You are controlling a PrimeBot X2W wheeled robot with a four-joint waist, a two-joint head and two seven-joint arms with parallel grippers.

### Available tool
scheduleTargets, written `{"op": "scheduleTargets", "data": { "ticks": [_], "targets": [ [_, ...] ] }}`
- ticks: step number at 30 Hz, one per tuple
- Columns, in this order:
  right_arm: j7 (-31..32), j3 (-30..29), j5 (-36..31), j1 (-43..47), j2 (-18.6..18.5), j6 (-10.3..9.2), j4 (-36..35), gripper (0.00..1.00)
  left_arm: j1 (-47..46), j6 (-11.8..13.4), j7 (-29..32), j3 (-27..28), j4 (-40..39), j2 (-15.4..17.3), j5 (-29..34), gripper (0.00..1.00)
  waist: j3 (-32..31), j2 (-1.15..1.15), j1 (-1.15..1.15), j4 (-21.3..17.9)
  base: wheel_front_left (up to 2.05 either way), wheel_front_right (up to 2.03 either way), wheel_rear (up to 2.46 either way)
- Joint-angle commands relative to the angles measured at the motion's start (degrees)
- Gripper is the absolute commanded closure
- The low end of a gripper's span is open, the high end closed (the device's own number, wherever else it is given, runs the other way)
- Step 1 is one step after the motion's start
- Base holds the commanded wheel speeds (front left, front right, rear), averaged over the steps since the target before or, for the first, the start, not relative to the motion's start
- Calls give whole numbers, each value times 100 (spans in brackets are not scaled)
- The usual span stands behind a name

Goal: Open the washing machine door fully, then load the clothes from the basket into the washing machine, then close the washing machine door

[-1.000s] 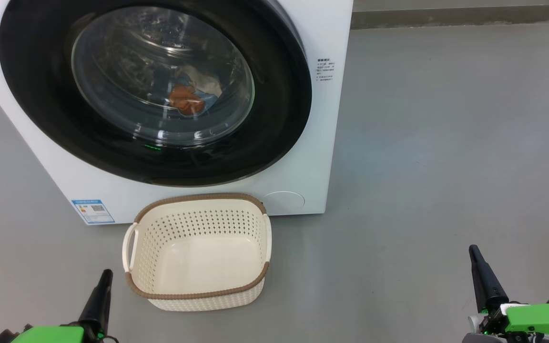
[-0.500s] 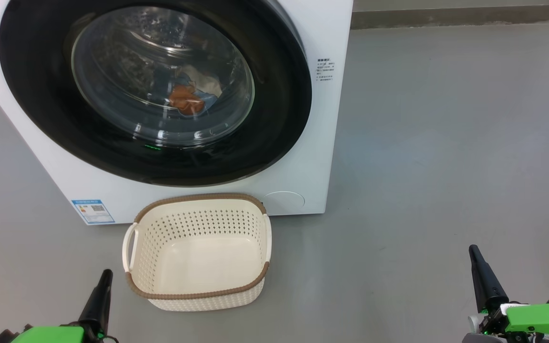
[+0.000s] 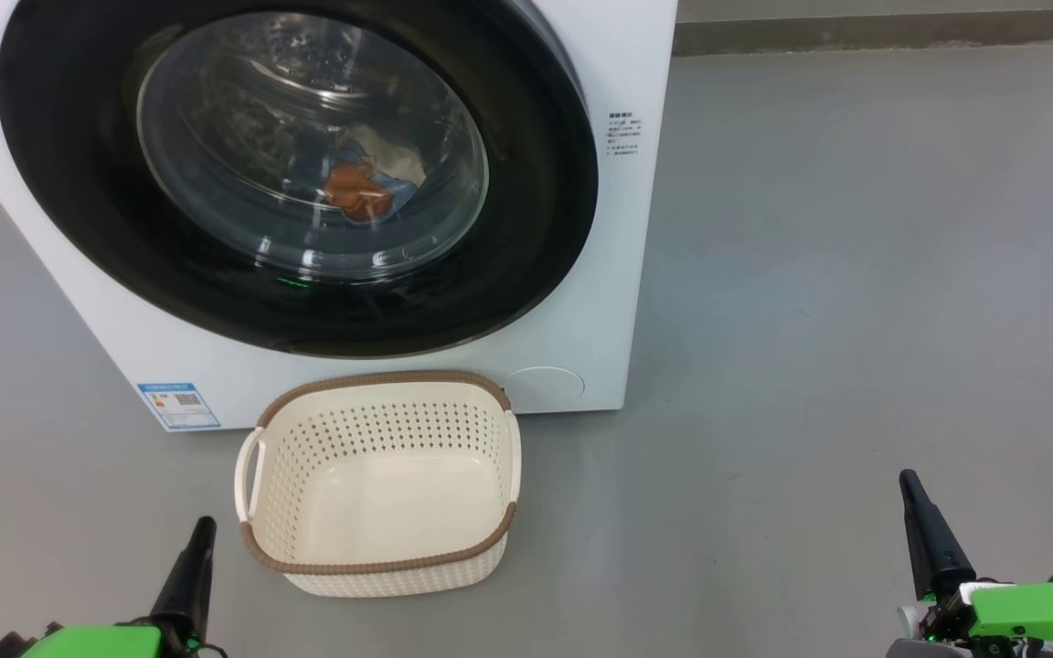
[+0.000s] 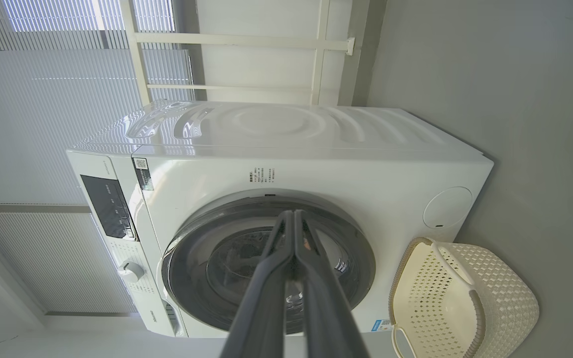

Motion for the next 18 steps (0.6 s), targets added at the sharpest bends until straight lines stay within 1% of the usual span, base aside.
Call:
{"op": "scheduleTargets", "data": {
  "ticks": [1,18],
  "targets": [
    [45,139,62,-236,-26,-6,-171,100,-233,-17,35,205,-108,58,-20,100,0,0,0,0,0,0,0],
    [44,139,63,-236,-26,-6,-171,100,-233,-17,37,206,-108,57,-18,100,0,0,0,0,0,0,0]
  ]
}}
